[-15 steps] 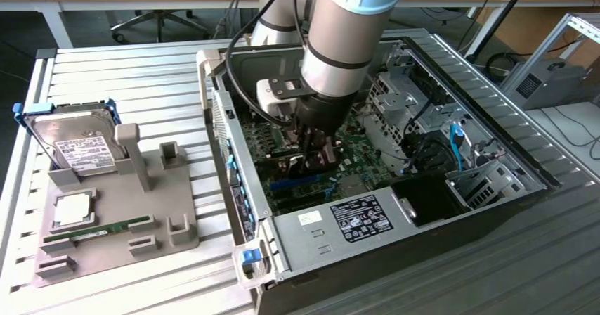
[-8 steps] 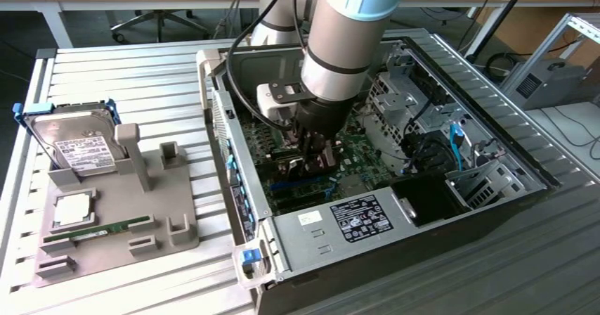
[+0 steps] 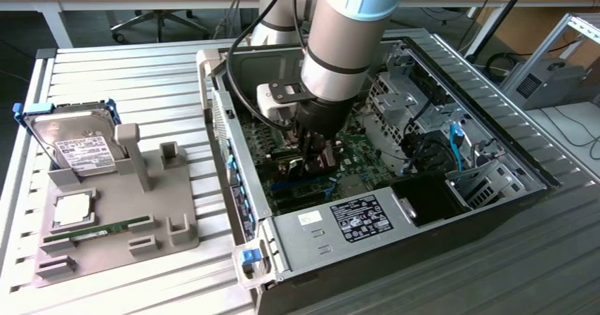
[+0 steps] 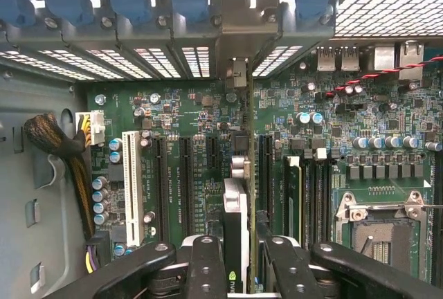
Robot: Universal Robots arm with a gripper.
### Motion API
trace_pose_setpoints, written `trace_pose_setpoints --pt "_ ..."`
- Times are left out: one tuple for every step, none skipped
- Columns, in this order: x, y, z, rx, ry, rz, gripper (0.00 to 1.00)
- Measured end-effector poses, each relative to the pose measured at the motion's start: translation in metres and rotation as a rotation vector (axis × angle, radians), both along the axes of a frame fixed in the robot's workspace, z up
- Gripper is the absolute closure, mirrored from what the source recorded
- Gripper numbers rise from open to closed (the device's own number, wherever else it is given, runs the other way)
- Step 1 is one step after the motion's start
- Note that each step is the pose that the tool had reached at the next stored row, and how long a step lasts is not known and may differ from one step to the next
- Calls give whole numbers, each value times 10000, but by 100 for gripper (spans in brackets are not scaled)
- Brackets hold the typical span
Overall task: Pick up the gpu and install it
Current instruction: 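Insert the gpu into the slot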
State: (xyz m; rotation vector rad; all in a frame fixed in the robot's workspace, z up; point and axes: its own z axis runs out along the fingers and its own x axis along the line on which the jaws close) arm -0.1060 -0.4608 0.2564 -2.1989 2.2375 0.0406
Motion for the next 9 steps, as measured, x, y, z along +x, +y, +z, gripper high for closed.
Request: trace_pose_setpoints --pt "0 0 -7 5 -3 0 73" --pt "0 0 -11 0 0 0 73" --pt "0 0 -11 -2 1 0 73" --pt "0 0 -11 -3 1 0 73" --pt "0 0 -11 -3 2 0 73" --pt "0 0 -11 -3 2 0 73" --pt "0 0 -12 -3 2 0 73" --pt "0 0 -19 1 -1 0 73" --pt "0 0 -22 -1 0 0 73"
